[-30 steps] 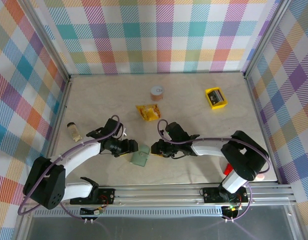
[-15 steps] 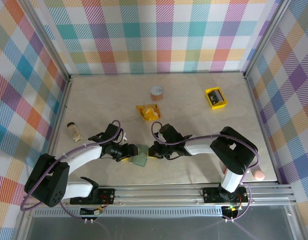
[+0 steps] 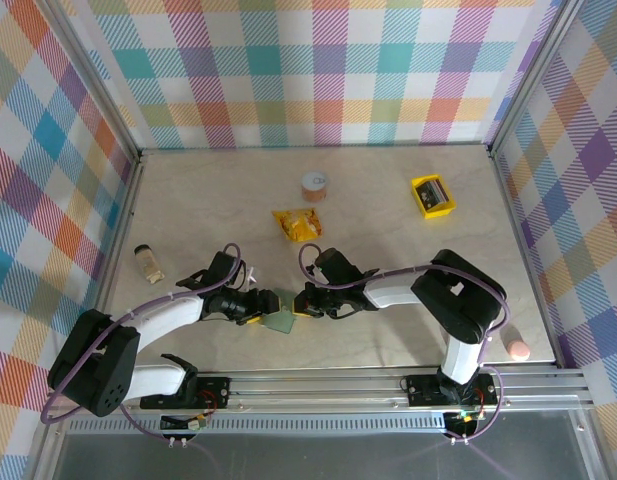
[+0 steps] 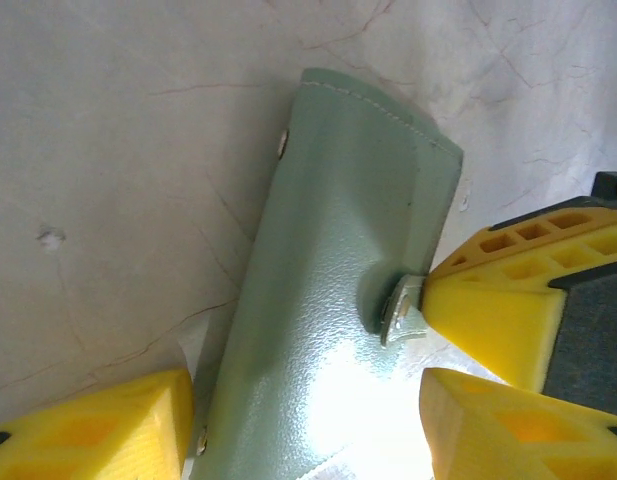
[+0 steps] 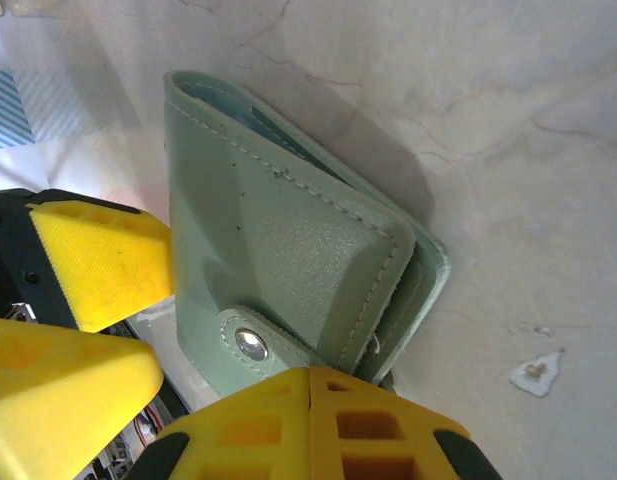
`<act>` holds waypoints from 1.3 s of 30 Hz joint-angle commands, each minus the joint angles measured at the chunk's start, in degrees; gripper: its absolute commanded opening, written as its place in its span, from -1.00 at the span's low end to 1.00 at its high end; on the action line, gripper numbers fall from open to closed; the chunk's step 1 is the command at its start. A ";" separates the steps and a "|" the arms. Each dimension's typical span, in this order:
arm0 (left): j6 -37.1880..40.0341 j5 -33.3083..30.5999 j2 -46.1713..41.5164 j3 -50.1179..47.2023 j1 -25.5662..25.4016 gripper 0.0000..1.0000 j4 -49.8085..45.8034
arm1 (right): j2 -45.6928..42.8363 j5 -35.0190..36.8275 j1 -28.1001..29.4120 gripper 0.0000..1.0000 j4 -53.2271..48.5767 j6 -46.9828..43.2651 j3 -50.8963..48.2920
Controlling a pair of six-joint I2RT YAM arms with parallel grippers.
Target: Put the credit cards into the card holder
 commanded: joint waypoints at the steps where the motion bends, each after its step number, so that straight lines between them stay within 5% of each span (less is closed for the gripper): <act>1: -0.70 1.66 -0.60 -0.79 -0.32 0.21 1.30 | 1.58 0.69 0.39 -1.00 -0.77 0.86 0.80; 10: -2.10 5.94 0.47 -1.99 -0.32 0.07 5.69 | 3.20 2.45 0.37 -1.00 -1.85 2.58 0.45; 19: -0.08 -1.51 0.09 -0.44 -0.57 0.14 -1.47 | 3.39 2.67 0.37 -1.00 -0.90 3.39 -0.34; 27: -4.13 8.46 -1.55 -3.56 -0.76 -0.05 10.01 | 3.48 3.10 0.37 -1.00 -0.27 4.09 -0.96; 39: -7.49 11.42 -5.44 -5.09 -0.76 -0.39 16.33 | 3.68 3.06 0.35 -1.00 2.50 5.49 -2.54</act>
